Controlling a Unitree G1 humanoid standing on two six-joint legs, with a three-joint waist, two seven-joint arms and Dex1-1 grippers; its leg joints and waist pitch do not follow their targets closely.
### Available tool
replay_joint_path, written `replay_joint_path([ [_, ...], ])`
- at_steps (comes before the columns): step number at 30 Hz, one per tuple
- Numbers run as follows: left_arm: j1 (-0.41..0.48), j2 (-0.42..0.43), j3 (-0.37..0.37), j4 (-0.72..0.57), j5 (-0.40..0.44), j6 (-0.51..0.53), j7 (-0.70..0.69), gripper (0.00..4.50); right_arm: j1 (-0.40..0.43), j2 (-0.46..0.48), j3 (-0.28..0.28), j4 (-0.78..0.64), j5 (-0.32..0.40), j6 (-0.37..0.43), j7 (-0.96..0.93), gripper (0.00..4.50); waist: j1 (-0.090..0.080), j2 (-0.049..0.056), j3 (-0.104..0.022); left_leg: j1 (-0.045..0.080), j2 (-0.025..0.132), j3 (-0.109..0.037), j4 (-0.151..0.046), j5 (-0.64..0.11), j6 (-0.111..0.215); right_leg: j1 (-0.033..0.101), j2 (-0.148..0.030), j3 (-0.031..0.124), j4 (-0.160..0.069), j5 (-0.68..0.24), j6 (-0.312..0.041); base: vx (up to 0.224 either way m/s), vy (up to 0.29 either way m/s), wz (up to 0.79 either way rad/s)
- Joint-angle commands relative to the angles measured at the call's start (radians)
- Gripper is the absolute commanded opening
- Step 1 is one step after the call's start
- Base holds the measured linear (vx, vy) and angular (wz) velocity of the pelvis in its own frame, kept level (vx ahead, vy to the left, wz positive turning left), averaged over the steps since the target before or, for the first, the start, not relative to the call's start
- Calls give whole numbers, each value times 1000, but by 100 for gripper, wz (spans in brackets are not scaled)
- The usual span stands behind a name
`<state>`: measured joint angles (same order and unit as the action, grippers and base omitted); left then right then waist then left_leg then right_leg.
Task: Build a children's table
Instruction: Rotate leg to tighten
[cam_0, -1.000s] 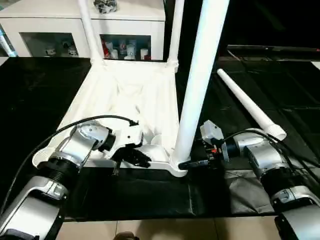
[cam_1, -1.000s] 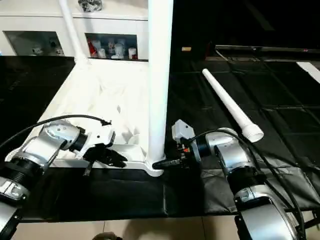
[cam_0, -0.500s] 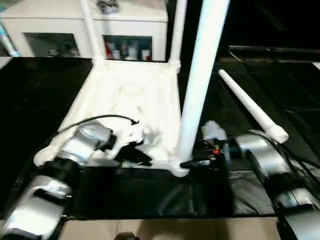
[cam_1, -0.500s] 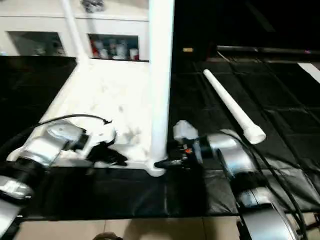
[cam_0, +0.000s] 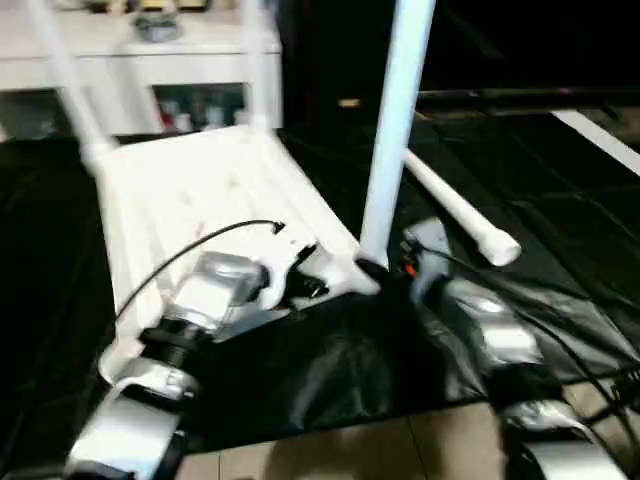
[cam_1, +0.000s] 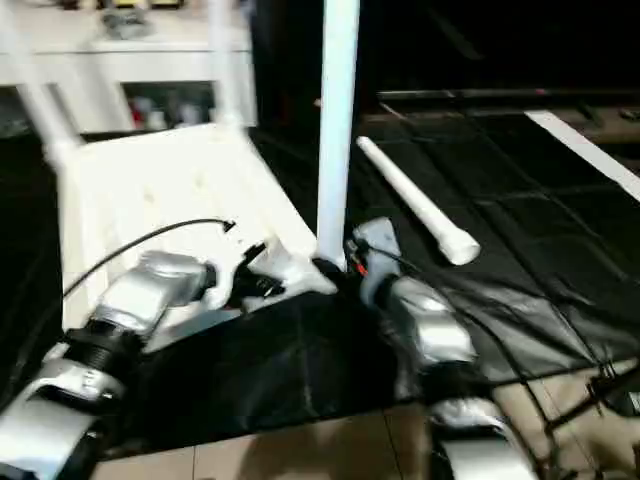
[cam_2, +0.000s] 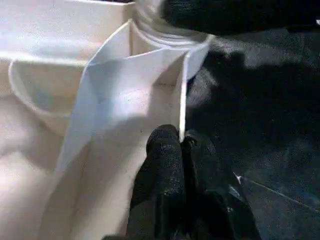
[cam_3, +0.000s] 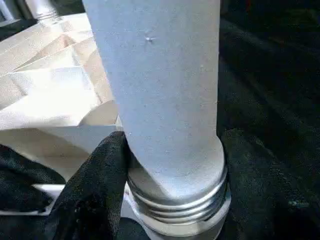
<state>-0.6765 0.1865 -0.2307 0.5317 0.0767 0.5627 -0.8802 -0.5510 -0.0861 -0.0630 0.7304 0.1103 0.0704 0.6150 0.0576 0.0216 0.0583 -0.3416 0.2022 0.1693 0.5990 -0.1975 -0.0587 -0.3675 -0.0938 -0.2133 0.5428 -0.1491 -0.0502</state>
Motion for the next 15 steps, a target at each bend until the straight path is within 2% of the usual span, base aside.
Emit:
replay_joint_path([
  [1, -44, -34, -18, -66, -13, -66, 10, 0, 12, 85, 111, 4, -12, 10, 89, 259, 11, 3, -75, 2, 45, -28, -72, -237, 35, 43, -98, 75, -80, -422, -33, 0, 0, 0],
  [2, -44, -25, -15, -61, -10, -64, 12, 0, 18, 76, 113, -1, -16, 8, 92, 312, 11, 3, -78, 1, 47, -27, -72, -216, 40, 44, -97, 81, -68, -363, -66, 52, -9, 4],
  [4, -43, -11, -14, -60, -4, -67, 13, 0, 27, 61, 117, -6, -23, 0, 97, 325, 16, 3, -80, 2, 47, -23, -70, -190, 48, 41, -96, 88, -60, -323, -95, 64, -14, 4],
  [5, -38, 8, -14, -64, -3, -64, 14, 0, 37, 41, 119, -9, -27, -18, 112, 332, 20, 2, -88, -8, 49, -25, -70, -140, 57, 50, -97, 91, -43, -264, -111, 0, 0, 0],
  [6, -30, 28, -18, -71, -3, -72, 1, 0, 48, 19, 118, -17, -24, -31, 138, 361, 23, -5, -92, -15, 50, -23, -64, -82, 73, 49, -97, 96, -28, -184, -129, 0, 0, 0],
  [7, -21, 48, -22, -79, -6, -88, -26, 0, 61, -10, 116, -29, -17, -47, 181, 370, 29, -5, -94, -18, 46, -22, -61, -57, 85, 49, -95, 97, -22, -153, -136, 0, 0, 0],
  [8, -15, 60, -25, -82, -9, -106, -48, 0, 68, -29, 116, -36, -13, -65, 213, 370, 36, -4, -88, -20, 45, -17, -57, -53, 104, 42, -95, 100, -20, -138, -146, 0, 0, 0],
  [11, -8, 83, -31, -76, -13, -118, -90, 0, 75, -72, 114, -45, -6, -87, 271, 393, 49, -7, -90, -22, 42, -15, -55, -60, 108, 44, -96, 100, -19, -162, -142, 0, 0, 0],
  [12, -4, 98, -41, -66, -11, -163, -119, 0, 77, -96, 110, -50, 0, -96, 306, 405, 56, -4, -85, -21, 42, -14, -55, -79, 107, 40, -92, 98, -25, -209, -124, 0, 0, 0],
  [15, 8, 140, -66, -41, -13, -261, -212, 0, 73, -158, 97, -68, 27, -103, 401, 425, 61, -2, -84, -17, 45, -13, -57, -107, 97, 39, -89, 98, -32, -252, -105, 0, 0, 0],
])
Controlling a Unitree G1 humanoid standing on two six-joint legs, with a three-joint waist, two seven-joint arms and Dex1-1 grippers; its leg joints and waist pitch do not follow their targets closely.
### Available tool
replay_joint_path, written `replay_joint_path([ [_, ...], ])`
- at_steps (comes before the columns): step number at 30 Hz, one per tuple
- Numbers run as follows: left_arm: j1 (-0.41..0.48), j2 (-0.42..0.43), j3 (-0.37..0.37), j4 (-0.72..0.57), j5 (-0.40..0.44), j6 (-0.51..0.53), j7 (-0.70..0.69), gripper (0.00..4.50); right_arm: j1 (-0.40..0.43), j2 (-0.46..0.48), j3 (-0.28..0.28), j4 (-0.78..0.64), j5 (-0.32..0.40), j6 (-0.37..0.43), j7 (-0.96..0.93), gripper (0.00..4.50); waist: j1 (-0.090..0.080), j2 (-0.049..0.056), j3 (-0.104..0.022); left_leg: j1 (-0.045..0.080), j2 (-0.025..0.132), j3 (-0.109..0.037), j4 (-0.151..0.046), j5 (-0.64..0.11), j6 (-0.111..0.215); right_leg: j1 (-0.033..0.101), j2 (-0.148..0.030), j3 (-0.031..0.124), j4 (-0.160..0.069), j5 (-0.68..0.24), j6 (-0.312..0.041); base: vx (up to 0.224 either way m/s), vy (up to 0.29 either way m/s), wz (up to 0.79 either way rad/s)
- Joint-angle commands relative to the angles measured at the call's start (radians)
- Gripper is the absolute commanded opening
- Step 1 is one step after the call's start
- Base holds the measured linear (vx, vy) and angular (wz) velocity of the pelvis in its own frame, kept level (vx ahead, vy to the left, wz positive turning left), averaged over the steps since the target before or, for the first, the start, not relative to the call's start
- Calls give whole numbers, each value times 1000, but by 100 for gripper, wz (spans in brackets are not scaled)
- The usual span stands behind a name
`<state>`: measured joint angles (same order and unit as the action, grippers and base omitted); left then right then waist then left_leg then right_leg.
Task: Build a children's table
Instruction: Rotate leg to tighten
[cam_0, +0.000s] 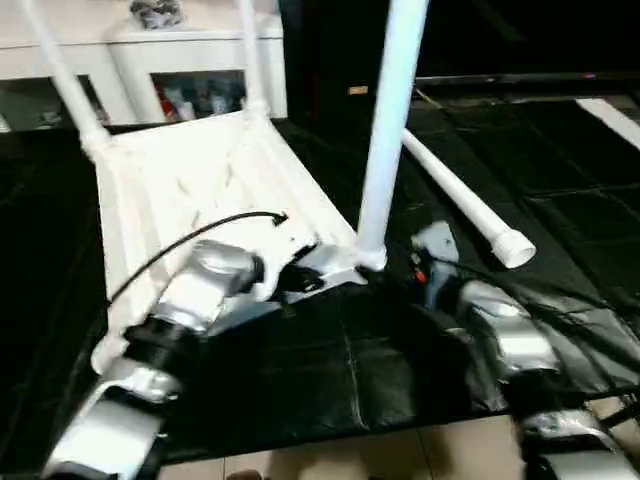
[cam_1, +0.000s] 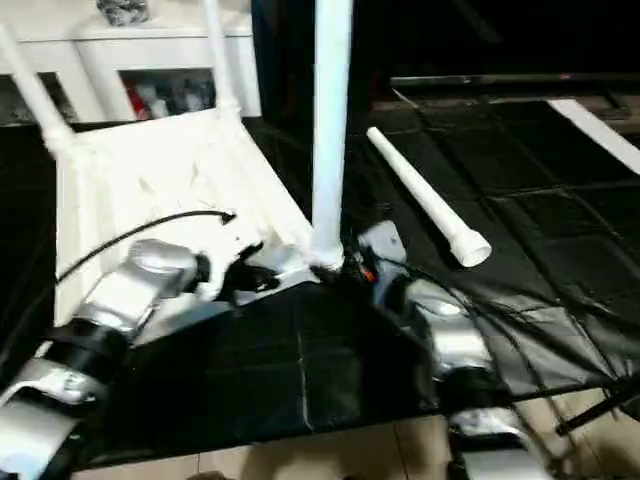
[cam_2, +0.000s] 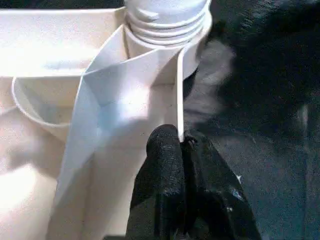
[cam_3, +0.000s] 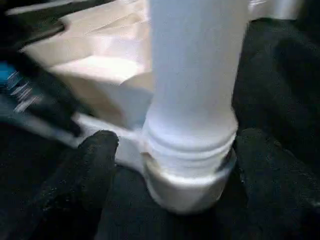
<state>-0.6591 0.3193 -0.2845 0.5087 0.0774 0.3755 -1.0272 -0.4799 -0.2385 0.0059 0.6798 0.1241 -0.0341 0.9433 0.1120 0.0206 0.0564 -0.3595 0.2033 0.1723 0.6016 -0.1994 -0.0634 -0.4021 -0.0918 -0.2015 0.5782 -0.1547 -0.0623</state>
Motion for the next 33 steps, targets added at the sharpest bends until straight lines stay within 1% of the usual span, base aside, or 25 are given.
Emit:
replay_joint_path([
  [1, -8, 14, -16, -15, -17, -89, -84, 0, 1, -17, 26, -23, 19, 4, 93, 438, 9, -1, -82, 2, 46, -16, -61, -115, 97, 73, -91, 85, -68, -257, -90, 0, 0, 0],
  [2, -1, 50, -39, 3, -29, -169, -168, 0, -5, -71, 25, -56, 54, 20, 198, 438, 11, -1, -82, 3, 44, -14, -60, -124, 98, 72, -87, 84, -70, -266, -84, 0, 0, 0],
  [3, -1, 55, -44, 9, -28, -175, -180, 0, -7, -80, 27, -62, 59, 26, 215, 446, 13, -1, -81, 4, 44, -14, -60, -132, 101, 72, -86, 84, -72, -276, -79, 0, 0, 0],
  [4, -2, 60, -47, 15, -27, -181, -189, 0, -9, -86, 29, -66, 62, 32, 228, 446, 15, -2, -81, 5, 49, -15, -61, -130, 100, 69, -85, 85, -68, -272, -77, 0, 0, 0],
  [5, -3, 68, -55, 28, -24, -203, -208, 0, -13, -101, 38, -74, 62, 43, 258, 446, 21, -1, -81, 9, 51, -14, -60, -132, 98, 66, -86, 86, -69, -276, -78, 0, 0, 0],
  [6, -4, 72, -58, 35, -23, -217, -219, 0, -15, -108, 44, -76, 60, 46, 274, 446, 24, -2, -80, 8, 51, -14, -61, -135, 95, 67, -87, 86, -70, -283, -77, 0, 0, 0],
  [7, -5, 78, -63, 45, -25, -234, -238, 0, -20, -118, 56, -74, 50, 33, 289, 446, 32, -1, -81, 13, 51, -12, -61, -141, 86, 64, -89, 86, -73, -301, -75, 0, 0, 0],
  [8, -4, 87, -71, 51, -30, -252, -273, 0, -25, -128, 73, -74, 43, 25, 319, 446, 36, 0, -82, 13, 51, -12, -62, -138, 80, 64, -89, 86, -72, -306, -76, 0, 0, 0],
  [9, -3, 95, -79, 59, -37, -270, -312, 0, -30, -136, 88, -73, 38, 18, 352, 446, 40, -1, -83, 13, 52, -12, -61, -132, 79, 64, -89, 87, -70, -296, -80, 0, 0, 0],
  [10, -4, 96, -80, 59, -38, -271, -316, 0, -31, -136, 90, -72, 38, 18, 355, 446, 42, -1, -84, 11, 52, -13, -62, -127, 79, 65, -89, 86, -68, -288, -82, 0, 0, 0],
  [11, -7, 100, -87, 66, -42, -282, -349, 0, -43, -135, 99, -69, 40, 22, 376, 446, 45, 0, -85, 11, 56, -14, -62, -118, 78, 64, -90, 88, -63, -271, -87, 0, 0, 0],
  [12, -8, 101, -89, 67, -44, -284, -360, 0, -47, -134, 102, -66, 40, 20, 381, 446, 46, -3, -85, 11, 56, -13, -62, -116, 80, 64, -90, 88, -63, -265, -89, 0, 0, 0],
  [13, -9, 102, -91, 68, -46, -285, -372, 0, -51, -133, 105, -63, 39, 18, 385, 446, 51, -1, -85, 11, 55, -12, -61, -114, 78, 64, -91, 89, -62, -262, -94, 0, 0, 0],
  [14, -11, 105, -97, 73, -47, -297, -391, 0, -58, -131, 110, -59, 39, 20, 396, 446, 54, -4, -85, 11, 55, -13, -62, -113, 77, 64, -92, 90, -62, -264, -93, 0, 0, 0],
  [15, -13, 106, -101, 76, -45, -304, -400, 0, -63, -129, 114, -54, 37, 19, 401, 446, 56, -3, -85, 10, 56, -13, -62, -111, 74, 65, -93, 90, -60, -264, -93, 0, 0, 0],
  [16, -15, 108, -106, 79, -42, -313, -412, 0, -71, -126, 121, -45, 31, 12, 406, 446, 56, -5, -85, 10, 54, -12, -62, -112, 75, 65, -93, 89, -61, -270, -91, 0, 0, 0],
  [20, -20, 105, -111, 88, -37, -331, -424, 0, -86, -123, 145, -21, 14, -14, 411, 446, 57, -5, -85, 11, 54, -12, -62, -119, 64, 65, -94, 89, -64, -295, -80, 0, 0, 0],
  [21, -23, 105, -114, 94, -36, -343, -430, 0, -91, -124, 156, -10, 7, -24, 425, 446, 57, -6, -85, 10, 54, -12, -62, -117, 65, 66, -93, 88, -64, -294, -79, 0, 0, 0],
  [23, -24, 106, -116, 97, -34, -348, -434, 0, -94, -127, 167, -4, -2, -32, 436, 446, 57, -6, -84, 9, 54, -13, -62, -119, 67, 66, -93, 88, -65, -297, -77, 0, 0, 0],
  [24, -24, 107, -116, 97, -33, -348, -435, 0, -95, -130, 172, -3, -6, -30, 442, 446, 57, -6, -84, 8, 54, -13, -62, -117, 67, 67, -93, 88, -65, -297, -76, 0, 0, 0],
  [26, -22, 110, -117, 97, -32, -352, -438, 0, -101, -135, 183, 7, -18, -27, 443, 446, 57, -10, -85, 7, 53, -13, -62, -106, 69, 67, -93, 88, -63, -294, -72, 0, 0, 0],
  [28, -21, 112, -118, 96, -31, -352, -440, 0, -106, -138, 188, 13, -22, -18, 446, 446, 58, -10, -86, 8, 53, -12, -61, -101, 71, 67, -93, 89, -62, -289, -73, 0, 0, 0],
  [30, -18, 117, -119, 97, -30, -357, -446, 0, -120, -144, 192, 23, -23, 13, 453, 446, 56, -10, -85, 7, 53, -12, -61, -106, 72, 67, -92, 87, -63, -297, -73, 0, 0, 0],
  [33, -17, 119, -119, 98, -30, -359, -447, 0, -124, -146, 193, 25, -21, 24, 457, 446, 56, -10, -86, 8, 54, -12, -61, -103, 73, 66, -92, 88, -63, -298, -71, 0, 0, 0],
])
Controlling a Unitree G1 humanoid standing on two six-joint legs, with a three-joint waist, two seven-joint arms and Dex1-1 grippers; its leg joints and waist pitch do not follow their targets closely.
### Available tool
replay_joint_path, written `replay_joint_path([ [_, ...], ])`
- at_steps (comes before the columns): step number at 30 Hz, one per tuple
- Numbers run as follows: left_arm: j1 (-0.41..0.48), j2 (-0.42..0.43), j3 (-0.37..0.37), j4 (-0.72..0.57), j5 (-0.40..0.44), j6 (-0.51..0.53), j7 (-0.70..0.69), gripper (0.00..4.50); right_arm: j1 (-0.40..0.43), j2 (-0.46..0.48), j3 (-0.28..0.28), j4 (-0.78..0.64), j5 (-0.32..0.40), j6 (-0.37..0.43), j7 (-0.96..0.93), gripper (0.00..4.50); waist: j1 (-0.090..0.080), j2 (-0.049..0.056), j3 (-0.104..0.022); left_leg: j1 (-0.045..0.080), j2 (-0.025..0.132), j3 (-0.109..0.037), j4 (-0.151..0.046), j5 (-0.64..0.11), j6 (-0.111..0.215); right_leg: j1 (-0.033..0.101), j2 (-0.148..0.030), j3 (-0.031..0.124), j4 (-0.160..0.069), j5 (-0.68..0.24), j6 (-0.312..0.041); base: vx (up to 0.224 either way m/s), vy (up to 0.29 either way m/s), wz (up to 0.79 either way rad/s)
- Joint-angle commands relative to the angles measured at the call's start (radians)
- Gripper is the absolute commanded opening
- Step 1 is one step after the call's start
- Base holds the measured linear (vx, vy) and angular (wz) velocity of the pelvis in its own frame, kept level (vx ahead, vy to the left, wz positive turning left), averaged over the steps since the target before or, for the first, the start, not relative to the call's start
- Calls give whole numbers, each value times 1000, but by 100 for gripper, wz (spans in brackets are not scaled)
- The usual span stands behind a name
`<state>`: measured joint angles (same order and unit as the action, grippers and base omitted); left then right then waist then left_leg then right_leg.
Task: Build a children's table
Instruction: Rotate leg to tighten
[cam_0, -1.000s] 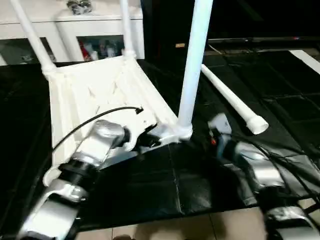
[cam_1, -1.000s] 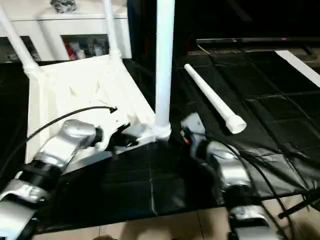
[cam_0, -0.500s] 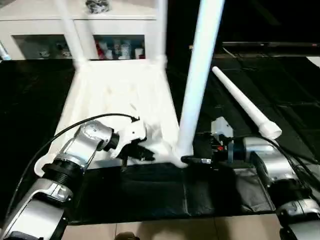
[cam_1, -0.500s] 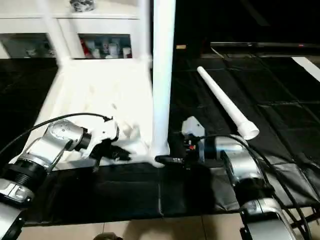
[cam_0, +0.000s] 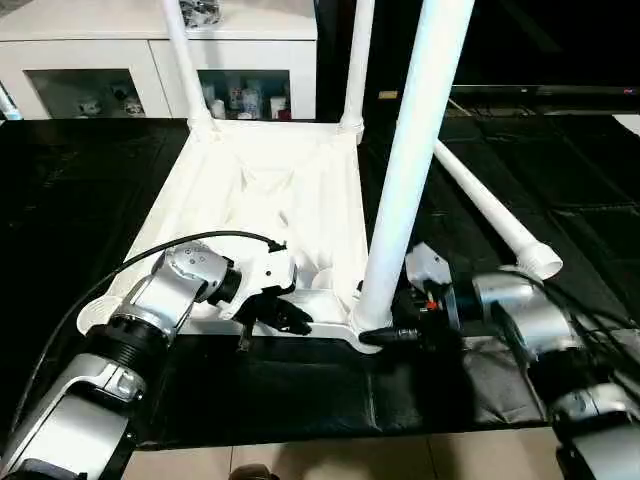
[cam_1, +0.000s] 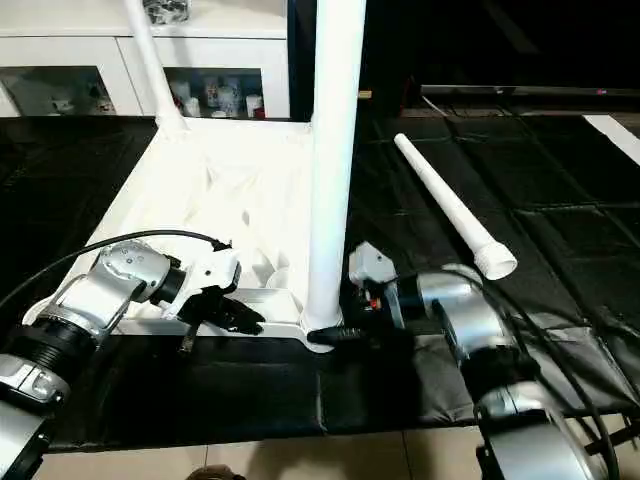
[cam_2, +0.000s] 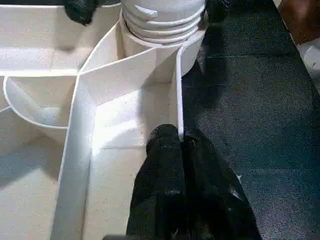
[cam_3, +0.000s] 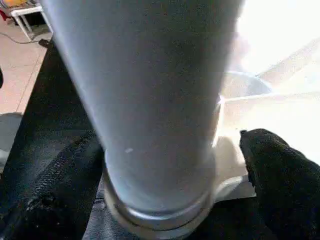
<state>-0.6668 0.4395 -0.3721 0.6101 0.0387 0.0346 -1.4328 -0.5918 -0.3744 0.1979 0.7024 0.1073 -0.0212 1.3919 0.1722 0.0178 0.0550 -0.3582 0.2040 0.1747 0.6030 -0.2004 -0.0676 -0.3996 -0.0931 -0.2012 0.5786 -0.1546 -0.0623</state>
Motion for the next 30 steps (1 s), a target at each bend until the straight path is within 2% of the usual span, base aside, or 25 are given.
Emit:
replay_joint_path([
  [1, -9, 0, -32, -3, 9, -21, -42, 0, -16, -11, 1, 4, 1, 20, 14, 446, -5, -7, -84, 6, 54, -15, -62, -99, 78, 64, -91, 88, -62, -293, -72, 0, 0, 0],
  [2, -9, 2, -32, -2, 9, -22, -43, 0, -16, -12, 3, 4, 3, 25, 23, 419, -5, -9, -85, 5, 54, -15, -62, -97, 79, 64, -90, 88, -61, -287, -73, 0, 0, 0],
  [6, -11, 4, -31, 4, 10, -24, -44, 0, -16, -13, 5, 3, 6, 32, 42, 407, -5, -8, -85, 6, 53, -14, -61, -100, 79, 64, -91, 88, -61, -284, -76, 0, 0, 0],
  [7, -11, 4, -31, 5, 11, -24, -45, 0, -16, -13, 6, 3, 8, 33, 46, 376, -4, -8, -85, 4, 53, -14, -61, -101, 79, 65, -91, 88, -61, -286, -74, 0, 0, 0],
  [10, -12, 5, -31, 6, 11, -24, -46, 0, -16, -14, 8, 3, 8, 35, 50, 367, -4, -8, -85, 6, 53, -14, -61, -98, 77, 65, -91, 87, -61, -290, -72, 0, 0, 0],
  [12, -14, 6, -32, 9, 12, -25, -48, 0, -17, -13, 10, 5, 13, 38, 55, 334, -4, -8, -85, 6, 53, -14, -61, -98, 78, 64, -90, 87, -62, -289, -71, 0, 0, 0],
  [15, -14, 7, -33, 9, 13, -24, -50, 0, -16, -12, 10, 4, 13, 42, 61, 317, -4, -9, -85, 6, 53, -14, -61, -98, 79, 64, -91, 87, -62, -292, -72, 0, 0, 0],
  [16, -14, 7, -33, 9, 13, -24, -50, 0, -16, -12, 10, 4, 13, 42, 61, 291, -4, -9, -85, 6, 53, -14, -61, -98, 78, 64, -90, 87, -62, -294, -71, 0, 0, 0],
  [17, -15, 7, -33, 10, 13, -25, -50, 0, -16, -12, 10, 3, 13, 43, 63, 284, -4, -9, -85, 6, 53, -14, -61, -98, 77, 64, -90, 87, -62, -296, -71, 0, 0, 0],
  [24, -12, 8, -31, 10, 9, -16, -52, 0, -8, -3, 8, -2, 22, 57, 72, 272, -4, -10, -86, 5, 53, -14, -60, -92, 79, 64, -90, 87, -61, -287, -72, 0, 0, 0],
  [25, -13, 5, -28, 13, 8, -10, -46, 0, -2, 0, 9, -8, 24, 63, 72, 272, -4, -6, -85, 6, 53, -15, -61, -92, 78, 64, -90, 87, -60, -288, -73, 0, 0, 0],
  [26, -13, 5, -28, 13, 8, -10, -46, 0, -2, 0, 9, -8, 24, 63, 72, 272, -4, -7, -86, 6, 54, -15, -60, -91, 78, 64, -90, 87, -60, -282, -74, 0, 0, 0],
  [28, -23, -18, -10, 33, 4, 28, 1, 0, 17, 18, 3, -21, 31, 78, 42, 270, -4, -8, -86, 7, 53, -14, -60, -91, 77, 64, -90, 87, -60, -279, -77, 0, 0, 0],
  [29, -35, -46, 12, 48, -5, 62, 52, 0, 27, 45, -15, -24, 37, 95, -20, 270, -4, -2, -83, 9, 53, -12, -60, -97, 74, 60, -88, 88, -66, -291, -73, 0, 0, 0],
  [30, -43, -65, 27, 58, -11, 86, 87, 0, 33, 64, -29, -26, 42, 107, -64, 270, -6, -5, -81, 9, 54, -15, -63, -114, 62, 63, -90, 85, -69, -314, -69, 0, 0, 0],
])
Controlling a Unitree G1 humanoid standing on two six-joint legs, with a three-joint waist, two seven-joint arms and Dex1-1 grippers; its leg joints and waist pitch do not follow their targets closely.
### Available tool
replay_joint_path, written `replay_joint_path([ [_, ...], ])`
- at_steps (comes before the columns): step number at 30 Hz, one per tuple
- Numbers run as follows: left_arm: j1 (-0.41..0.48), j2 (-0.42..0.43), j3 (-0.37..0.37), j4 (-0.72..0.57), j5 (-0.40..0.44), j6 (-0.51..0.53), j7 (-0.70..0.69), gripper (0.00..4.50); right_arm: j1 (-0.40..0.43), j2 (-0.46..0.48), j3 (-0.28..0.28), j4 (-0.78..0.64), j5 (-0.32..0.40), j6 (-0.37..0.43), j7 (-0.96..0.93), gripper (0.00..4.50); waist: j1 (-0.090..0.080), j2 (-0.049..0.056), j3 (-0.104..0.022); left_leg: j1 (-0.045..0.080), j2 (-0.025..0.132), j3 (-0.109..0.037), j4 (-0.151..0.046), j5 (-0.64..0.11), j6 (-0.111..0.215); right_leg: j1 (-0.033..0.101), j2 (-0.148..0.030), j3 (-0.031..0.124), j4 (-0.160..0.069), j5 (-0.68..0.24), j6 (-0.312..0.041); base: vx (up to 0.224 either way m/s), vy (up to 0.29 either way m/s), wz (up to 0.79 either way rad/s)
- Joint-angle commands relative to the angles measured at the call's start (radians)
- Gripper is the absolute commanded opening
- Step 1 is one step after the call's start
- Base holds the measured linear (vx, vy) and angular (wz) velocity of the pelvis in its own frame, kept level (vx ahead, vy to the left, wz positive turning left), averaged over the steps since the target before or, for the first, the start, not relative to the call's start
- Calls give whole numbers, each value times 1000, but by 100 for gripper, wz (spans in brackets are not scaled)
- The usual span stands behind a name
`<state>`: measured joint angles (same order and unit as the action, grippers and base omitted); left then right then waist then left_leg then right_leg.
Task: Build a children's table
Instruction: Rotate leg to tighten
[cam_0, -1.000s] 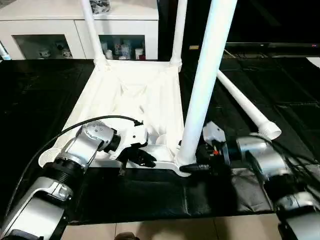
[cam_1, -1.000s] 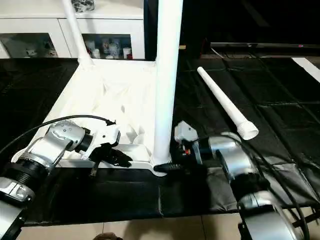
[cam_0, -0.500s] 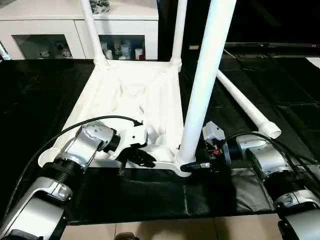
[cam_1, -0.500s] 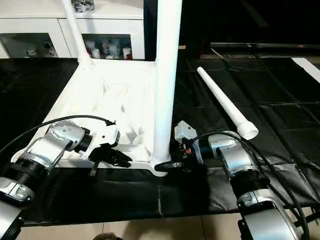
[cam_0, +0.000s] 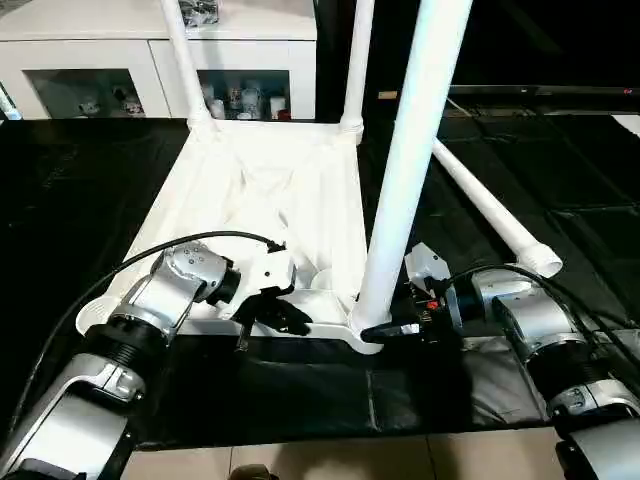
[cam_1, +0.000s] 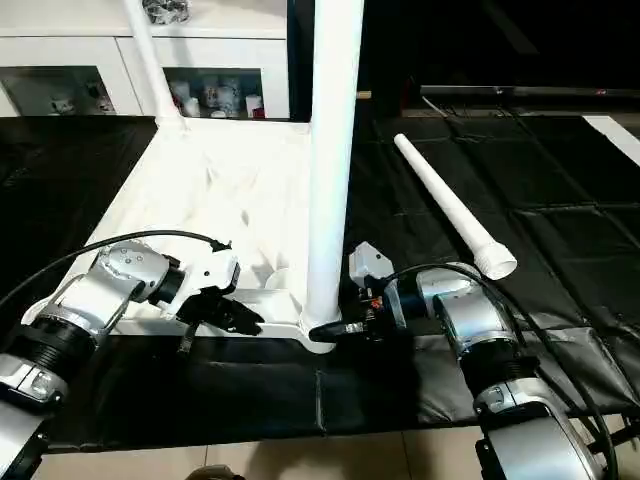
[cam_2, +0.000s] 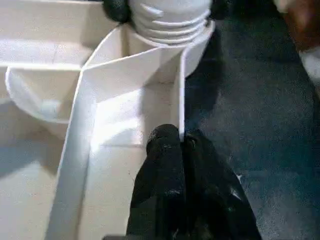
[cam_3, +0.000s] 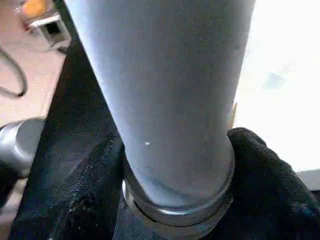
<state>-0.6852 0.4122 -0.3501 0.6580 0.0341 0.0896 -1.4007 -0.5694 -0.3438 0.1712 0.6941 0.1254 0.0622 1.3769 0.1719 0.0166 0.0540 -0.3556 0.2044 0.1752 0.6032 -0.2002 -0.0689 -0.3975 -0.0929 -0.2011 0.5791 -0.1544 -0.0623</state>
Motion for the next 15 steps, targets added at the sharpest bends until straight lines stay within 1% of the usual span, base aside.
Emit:
replay_joint_path([
  [1, -38, -66, 22, 26, -5, 53, 120, 0, 16, 64, -18, -16, 22, 27, -127, 270, -5, -3, -80, 9, 51, -15, -63, -126, 58, 61, -91, 83, -74, -335, -63, 0, 0, 0],
  [2, -38, -66, 22, 26, -5, 53, 120, 0, 16, 64, -18, -16, 22, 27, -127, 270, -7, -4, -77, 11, 47, -14, -63, -142, 47, 60, -92, 79, -83, -380, -47, 0, 0, 0],
  [3, -53, -94, 38, 38, -4, 84, 181, 0, 22, 98, -32, -15, 17, 31, -206, 270, -14, -5, -75, 13, 44, -14, -64, -161, 37, 61, -92, 75, -92, -426, -29, 0, 0, 0],
  [4, -70, -132, 58, 46, -3, 121, 266, 0, 21, 150, -55, -6, 15, 47, -320, 270, -17, 1, -73, 17, 46, -17, -66, -167, 25, 59, -93, 75, -94, -442, -25, 0, 0, 0],
  [5, -83, -162, 75, 50, -4, 158, 331, 0, 20, 190, -73, 1, 16, 64, -407, 270, -26, -4, -73, 20, 41, -18, -65, -192, 12, 62, -94, 66, -105, -475, -9, 0, 0, 0],
  [6, -93, -190, 91, 46, -8, 199, 379, 0, 19, 228, -87, 4, 17, 81, -477, 269, -38, 0, -74, 15, 42, -21, -66, -194, 5, 68, -95, 62, -105, -478, 2, 0, 0, 0],
  [7, -100, -214, 101, 41, -7, 221, 423, 0, 14, 260, -95, 10, 14, 89, -533, 269, -43, -2, -74, 13, 43, -23, -66, -196, 4, 68, -95, 60, -107, -478, 8, 0, 0, 0],
  [8, -100, -214, 101, 41, -7, 221, 423, 0, 14, 260, -95, 10, 14, 89, -533, 269, -51, -3, -72, 18, 37, -22, -63, -208, 6, 65, -94, 54, -116, -496, 19, 0, 0, 0],
  [9, -106, -236, 113, 35, -9, 240, 461, 0, 7, 284, -100, 21, 7, 93, -583, 269, -58, -2, -75, 17, 32, -18, -61, -203, 16, 65, -93, 59, -116, -484, 18, 0, 0, 0],
  [10, -106, -236, 113, 35, -9, 240, 461, 0, 7, 284, -100, 21, 7, 93, -583, 269, -58, -2, -75, 17, 32, -18, -61, -203, 16, 65, -93, 59, -116, -484, 18, 0, 0, 0],
  [11, -112, -311, 143, -3, -25, 286, 554, 0, -30, 358, -120, 68, -3, 98, -708, 269, -62, -3, -76, 15, 34, -18, -62, -182, 25, 63, -91, 61, -112, -458, 5, 0, 0, 0],
  [12, -113, -333, 148, -16, -28, 300, 576, 0, -40, 377, -120, 81, -9, 92, -731, 269, -64, -2, -78, 14, 33, -19, -62, -171, 28, 65, -91, 59, -107, -441, -7, 0, 0, 0],
  [13, -112, -335, 147, -19, -28, 301, 576, 0, -40, 379, -118, 81, -11, 90, -732, 269, -65, -1, -78, 12, 34, -19, -62, -165, 32, 66, -91, 62, -106, -428, -10, 0, 0, 0],
  [14, -107, -343, 138, -36, -23, 303, 573, 0, -41, 386, -104, 81, -31, 78, -736, 269, -63, -1, -80, 10, 36, -19, -63, -150, 42, 68, -90, 66, -99, -395, -18, 0, 0, 0],
  [15, -106, -343, 138, -36, -22, 303, 572, 0, -41, 386, -104, 82, -31, 78, -736, 269, -63, -2, -82, 4, 38, -21, -64, -131, 53, 71, -90, 70, -90, -353, -27, 0, 0, 0],
])
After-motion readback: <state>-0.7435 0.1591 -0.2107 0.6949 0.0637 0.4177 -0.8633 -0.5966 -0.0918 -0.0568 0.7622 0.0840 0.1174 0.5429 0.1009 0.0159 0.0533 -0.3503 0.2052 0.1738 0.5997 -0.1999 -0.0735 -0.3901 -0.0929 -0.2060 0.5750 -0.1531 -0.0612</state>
